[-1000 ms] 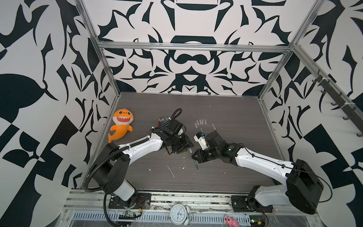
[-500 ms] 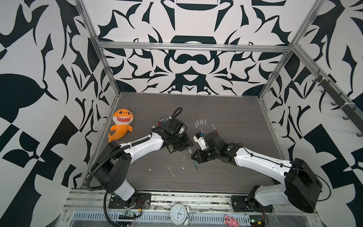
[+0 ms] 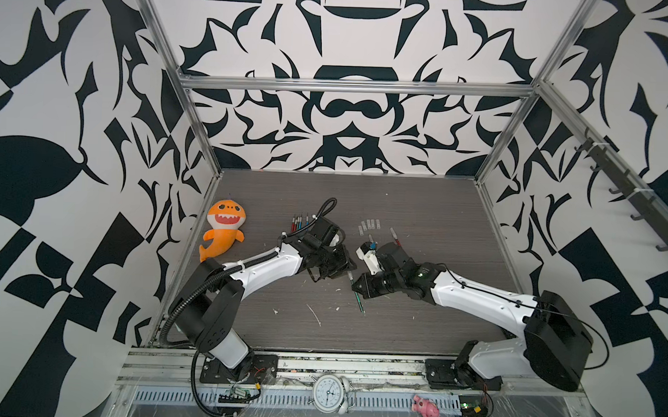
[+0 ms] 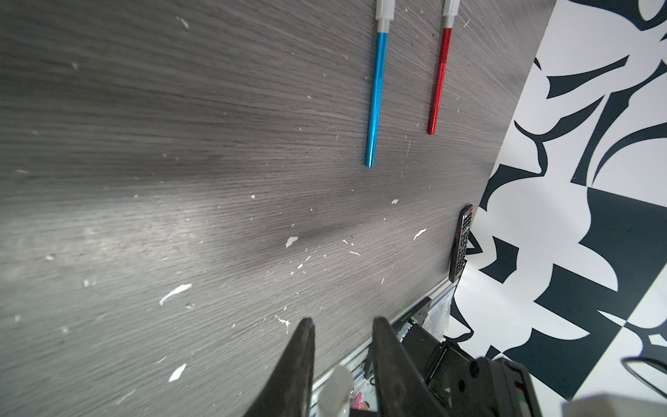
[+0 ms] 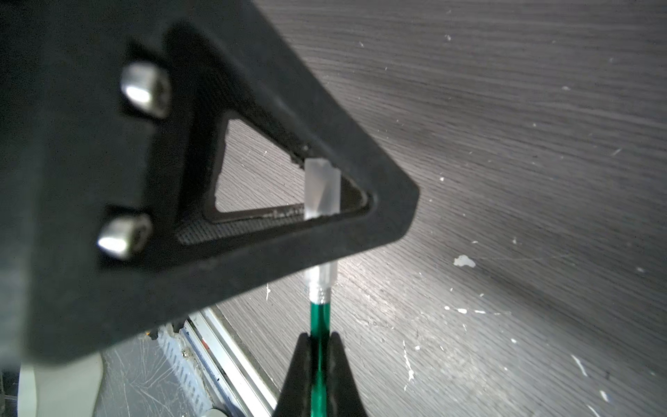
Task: Remove protective caps from carving knives
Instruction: Remove the protective sleeve from the carving knife.
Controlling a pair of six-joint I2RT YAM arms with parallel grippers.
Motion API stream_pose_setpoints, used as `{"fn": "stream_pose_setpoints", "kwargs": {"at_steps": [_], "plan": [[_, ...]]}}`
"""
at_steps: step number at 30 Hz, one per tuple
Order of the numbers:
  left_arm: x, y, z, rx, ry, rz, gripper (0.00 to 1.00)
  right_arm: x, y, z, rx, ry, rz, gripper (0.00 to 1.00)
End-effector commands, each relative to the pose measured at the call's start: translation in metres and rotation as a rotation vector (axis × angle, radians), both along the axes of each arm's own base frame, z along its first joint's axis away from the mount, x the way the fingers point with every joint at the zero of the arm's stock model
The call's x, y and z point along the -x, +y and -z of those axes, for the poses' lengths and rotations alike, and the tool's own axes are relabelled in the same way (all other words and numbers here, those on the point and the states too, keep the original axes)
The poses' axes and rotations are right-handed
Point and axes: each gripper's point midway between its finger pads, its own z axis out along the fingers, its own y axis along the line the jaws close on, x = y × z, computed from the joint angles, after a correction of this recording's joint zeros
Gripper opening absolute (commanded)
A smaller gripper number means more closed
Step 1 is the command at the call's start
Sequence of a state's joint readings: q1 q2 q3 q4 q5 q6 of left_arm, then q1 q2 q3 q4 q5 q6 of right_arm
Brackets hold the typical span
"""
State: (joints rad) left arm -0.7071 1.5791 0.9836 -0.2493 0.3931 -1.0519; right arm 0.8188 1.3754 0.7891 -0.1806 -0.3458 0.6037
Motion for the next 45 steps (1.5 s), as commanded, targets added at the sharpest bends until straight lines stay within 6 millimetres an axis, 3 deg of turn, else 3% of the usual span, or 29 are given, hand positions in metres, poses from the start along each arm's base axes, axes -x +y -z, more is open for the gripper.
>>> {"fn": "stream_pose_setpoints", "kwargs": {"at_steps": [1,7,29,45], "plan": [[-0.001,-0.006,-0.006,0.022,0.002,0.003,0.31,-0.013,0.009,-0.029,-0.065,-0.074,0.031,0.0],[-0.001,-0.007,-0.005,0.026,0.003,0.007,0.28,-0.014,0.01,-0.029,-0.075,-0.068,0.045,0.0],[-0.015,-0.012,-0.016,0.053,-0.038,-0.006,0.0,0.0,0.01,-0.01,-0.047,-0.002,0.022,0.0],[-0.026,0.002,-0.02,0.026,-0.072,-0.011,0.0,0.017,0.002,-0.001,-0.009,0.04,-0.022,0.0]]}}
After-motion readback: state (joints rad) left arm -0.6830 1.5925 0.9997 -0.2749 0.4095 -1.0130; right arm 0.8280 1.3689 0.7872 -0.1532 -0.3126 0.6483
